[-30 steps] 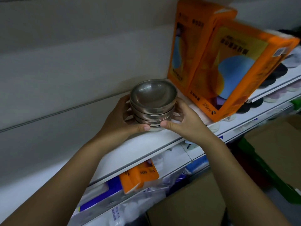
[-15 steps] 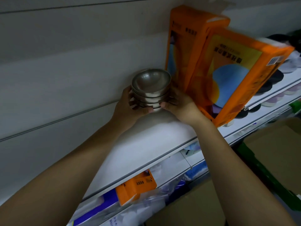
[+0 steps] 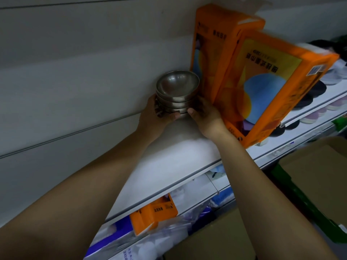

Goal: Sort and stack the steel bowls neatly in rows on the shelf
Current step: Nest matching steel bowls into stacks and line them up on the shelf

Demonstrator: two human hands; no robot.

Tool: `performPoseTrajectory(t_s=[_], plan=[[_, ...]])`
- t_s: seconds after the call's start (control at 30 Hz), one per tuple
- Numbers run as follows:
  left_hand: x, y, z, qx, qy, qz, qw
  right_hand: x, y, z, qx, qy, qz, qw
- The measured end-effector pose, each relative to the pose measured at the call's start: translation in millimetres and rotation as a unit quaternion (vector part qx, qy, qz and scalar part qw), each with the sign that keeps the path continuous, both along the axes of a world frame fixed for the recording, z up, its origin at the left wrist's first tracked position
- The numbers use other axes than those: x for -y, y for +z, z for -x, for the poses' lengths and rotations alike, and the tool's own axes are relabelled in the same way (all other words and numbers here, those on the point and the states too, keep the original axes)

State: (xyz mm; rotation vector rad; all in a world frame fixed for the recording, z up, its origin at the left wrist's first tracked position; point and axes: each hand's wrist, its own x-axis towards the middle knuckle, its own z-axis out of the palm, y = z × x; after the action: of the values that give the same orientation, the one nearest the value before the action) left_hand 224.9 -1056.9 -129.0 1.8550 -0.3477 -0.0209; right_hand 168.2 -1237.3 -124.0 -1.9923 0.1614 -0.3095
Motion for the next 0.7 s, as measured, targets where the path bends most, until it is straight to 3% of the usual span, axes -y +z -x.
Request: performPoseTrajectory(t_s=[0.17,0.33,0.53,0.63,0.7], plan=[[-8.0,3.9,0.9,0.011,-0.014,-0.063,0.998,-5.7,1.3,3.4,-0.017,-0.022,0.022,0.999],[-39.7,4.9,29.3,0.017,0.036,-0.146,0.988,-26.1,6.8,37.0,-0.006,-0.048,0.024,0.999],[-113.2,33.7,76.8,0.080,-0.012,-0.270,0.959,-64.5,18.3,85.6,-0.013,-0.099,0.116,0.988],[-158.9,41.8,103.4,0.077,-0.027,-0.311,0.947,-98.6,18.6,104.6,-0.021,-0.072,0.203,0.976],[-193.6,43.6,124.0,0.072,-0.012,-0.324,0.943,-131.4,20.8,120.9,-0.028,-0.035,0.210,0.977]])
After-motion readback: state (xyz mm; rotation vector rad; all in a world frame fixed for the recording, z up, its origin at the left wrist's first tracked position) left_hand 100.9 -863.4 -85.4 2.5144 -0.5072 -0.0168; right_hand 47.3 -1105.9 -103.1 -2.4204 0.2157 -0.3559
